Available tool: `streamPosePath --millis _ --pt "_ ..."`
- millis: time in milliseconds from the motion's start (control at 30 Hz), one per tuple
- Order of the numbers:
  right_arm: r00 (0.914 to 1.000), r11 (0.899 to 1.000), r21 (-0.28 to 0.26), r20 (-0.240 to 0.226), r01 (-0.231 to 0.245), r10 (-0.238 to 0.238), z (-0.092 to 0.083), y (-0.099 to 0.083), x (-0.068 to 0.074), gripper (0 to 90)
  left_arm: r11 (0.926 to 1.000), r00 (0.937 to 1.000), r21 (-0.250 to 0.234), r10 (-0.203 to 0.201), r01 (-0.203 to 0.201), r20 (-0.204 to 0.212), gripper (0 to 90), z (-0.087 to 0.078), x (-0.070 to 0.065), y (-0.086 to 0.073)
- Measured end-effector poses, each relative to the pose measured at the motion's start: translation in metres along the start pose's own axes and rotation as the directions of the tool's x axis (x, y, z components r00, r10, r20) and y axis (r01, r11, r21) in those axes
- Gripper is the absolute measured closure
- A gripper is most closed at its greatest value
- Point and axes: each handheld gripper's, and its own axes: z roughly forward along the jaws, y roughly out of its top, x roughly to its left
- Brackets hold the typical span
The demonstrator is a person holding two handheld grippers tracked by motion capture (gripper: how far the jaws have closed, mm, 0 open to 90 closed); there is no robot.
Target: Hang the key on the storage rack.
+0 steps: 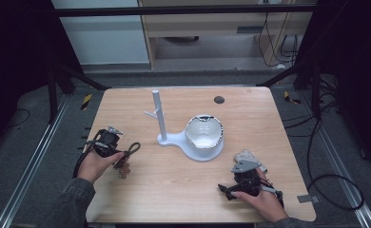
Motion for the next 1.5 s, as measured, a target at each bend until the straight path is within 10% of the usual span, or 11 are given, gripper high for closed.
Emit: streamPosePath --millis 800,1500 --pt "1.0000 1.000 0.000 -0.001 -0.001 0.001 0.000 0.000 0.000 1.5 0.9917 0.9979 0.126 -0.034 0.026 0.055 58.3 0.026 0.004 -0.005" --pt "1.0000 1.000 0.000 -0.001 0.000 0.000 -0.001 -0.001 0.000 1.5 0.9966 0.9979 0.080 -0.025 0.020 0.059 65.4 0.020 0.003 -0.008"
